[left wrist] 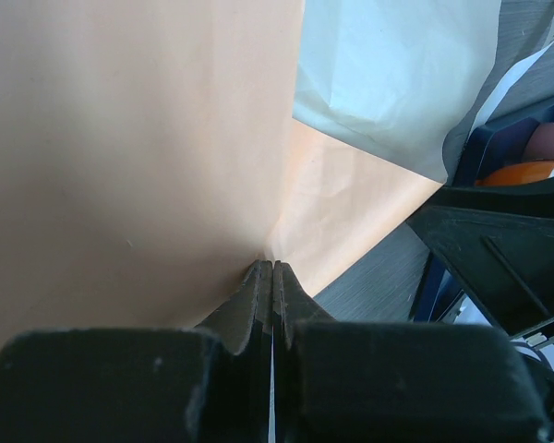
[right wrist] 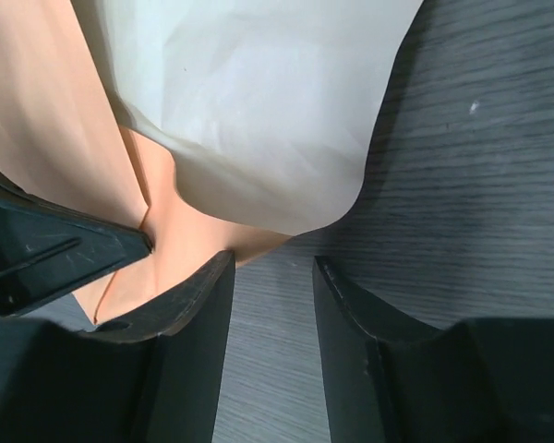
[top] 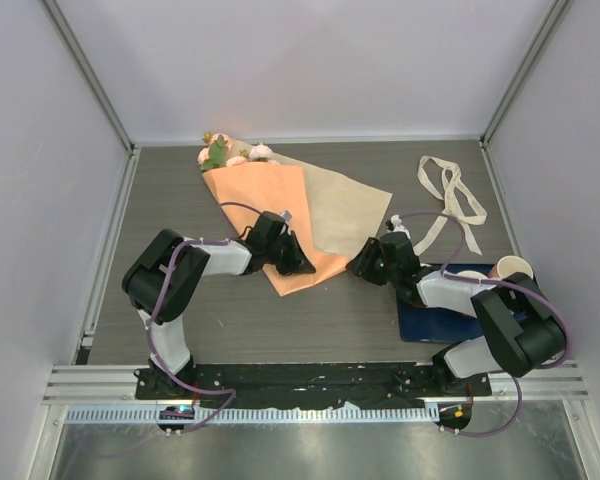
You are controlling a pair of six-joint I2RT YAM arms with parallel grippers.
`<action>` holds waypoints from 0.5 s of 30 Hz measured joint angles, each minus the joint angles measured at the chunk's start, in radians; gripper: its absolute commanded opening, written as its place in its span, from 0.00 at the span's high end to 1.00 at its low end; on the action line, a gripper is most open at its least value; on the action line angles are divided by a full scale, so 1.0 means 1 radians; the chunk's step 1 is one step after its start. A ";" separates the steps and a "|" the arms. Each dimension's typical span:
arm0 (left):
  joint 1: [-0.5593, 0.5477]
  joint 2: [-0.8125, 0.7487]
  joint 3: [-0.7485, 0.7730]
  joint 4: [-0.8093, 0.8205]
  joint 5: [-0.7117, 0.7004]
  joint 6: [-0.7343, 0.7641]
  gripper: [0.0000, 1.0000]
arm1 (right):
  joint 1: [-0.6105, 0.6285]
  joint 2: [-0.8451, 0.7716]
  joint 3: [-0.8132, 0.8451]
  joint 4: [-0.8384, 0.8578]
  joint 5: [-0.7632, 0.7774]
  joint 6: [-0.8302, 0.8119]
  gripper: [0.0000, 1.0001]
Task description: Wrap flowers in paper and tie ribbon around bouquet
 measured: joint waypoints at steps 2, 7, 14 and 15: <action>0.000 0.000 0.000 0.000 0.001 0.000 1.00 | -0.005 0.009 -0.016 0.051 -0.004 0.013 0.53; 0.000 0.000 0.000 0.000 0.002 0.000 1.00 | -0.020 0.031 -0.050 0.166 -0.006 0.072 0.46; 0.000 0.000 0.000 0.000 0.002 0.000 1.00 | -0.033 0.036 -0.119 0.314 -0.005 0.169 0.42; 0.000 0.000 0.000 0.000 0.002 0.000 1.00 | -0.035 0.041 -0.126 0.336 -0.005 0.175 0.44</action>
